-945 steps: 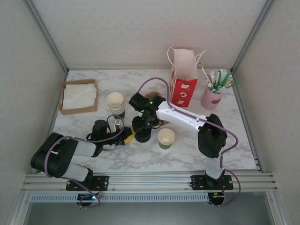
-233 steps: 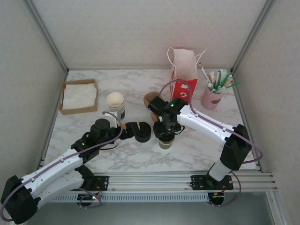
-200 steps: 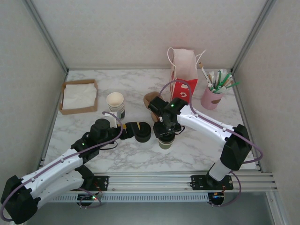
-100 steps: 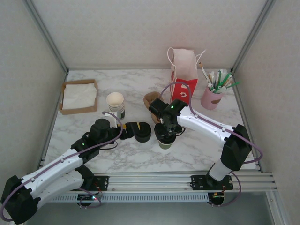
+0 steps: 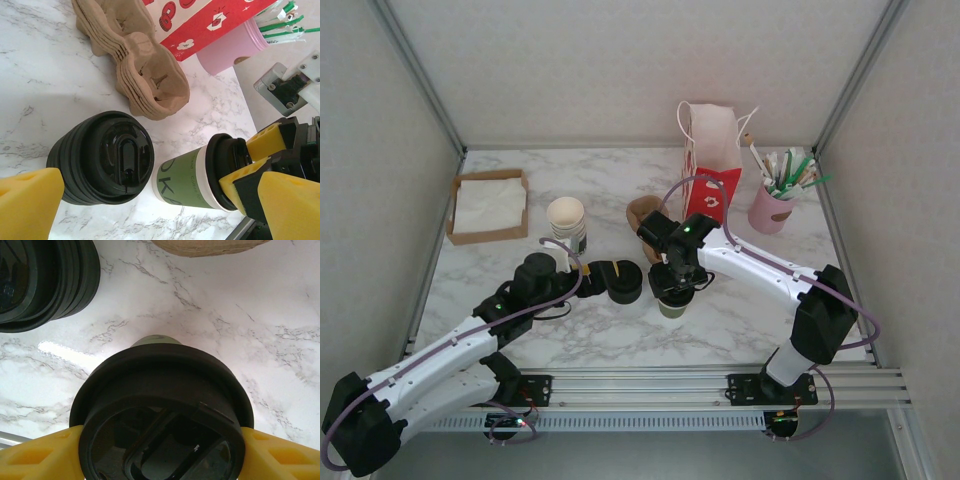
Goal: Pack the takeout coffee
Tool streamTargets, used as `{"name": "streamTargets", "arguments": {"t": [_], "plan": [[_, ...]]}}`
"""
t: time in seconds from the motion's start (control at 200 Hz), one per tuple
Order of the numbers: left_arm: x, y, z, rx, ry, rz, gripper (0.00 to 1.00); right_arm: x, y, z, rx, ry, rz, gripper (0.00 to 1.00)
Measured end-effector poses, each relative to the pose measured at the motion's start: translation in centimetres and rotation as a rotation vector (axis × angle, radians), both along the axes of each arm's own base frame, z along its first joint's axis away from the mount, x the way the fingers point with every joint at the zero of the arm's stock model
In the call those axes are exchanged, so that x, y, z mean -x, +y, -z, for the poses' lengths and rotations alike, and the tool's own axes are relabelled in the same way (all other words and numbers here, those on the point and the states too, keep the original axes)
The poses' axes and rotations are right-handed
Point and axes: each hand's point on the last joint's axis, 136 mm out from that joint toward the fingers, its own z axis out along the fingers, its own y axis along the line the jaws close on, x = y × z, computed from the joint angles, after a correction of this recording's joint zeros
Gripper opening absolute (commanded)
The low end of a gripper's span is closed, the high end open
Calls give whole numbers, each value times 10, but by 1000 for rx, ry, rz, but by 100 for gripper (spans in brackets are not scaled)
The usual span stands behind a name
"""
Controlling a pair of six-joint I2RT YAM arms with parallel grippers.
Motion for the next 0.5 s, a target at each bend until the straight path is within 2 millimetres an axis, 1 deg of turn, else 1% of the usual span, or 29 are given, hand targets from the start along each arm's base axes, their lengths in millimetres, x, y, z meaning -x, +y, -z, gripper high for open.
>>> {"name": "streamTargets", "arguments": {"t": [0.255, 0.345, 0.411, 0.501], "plan": [[0, 0, 0, -1, 1, 0, 100, 1, 2, -1, -15, 3, 2, 69], [0, 0, 4, -7, 10, 0, 99, 1, 3, -4, -27, -3, 2, 69], [-1, -1, 8, -14, 24, 2, 96, 1, 3, -7, -35, -9, 1, 69], [-1, -3, 15, -22, 50, 8, 87, 2, 3, -9, -46, -12, 1, 69]]}}
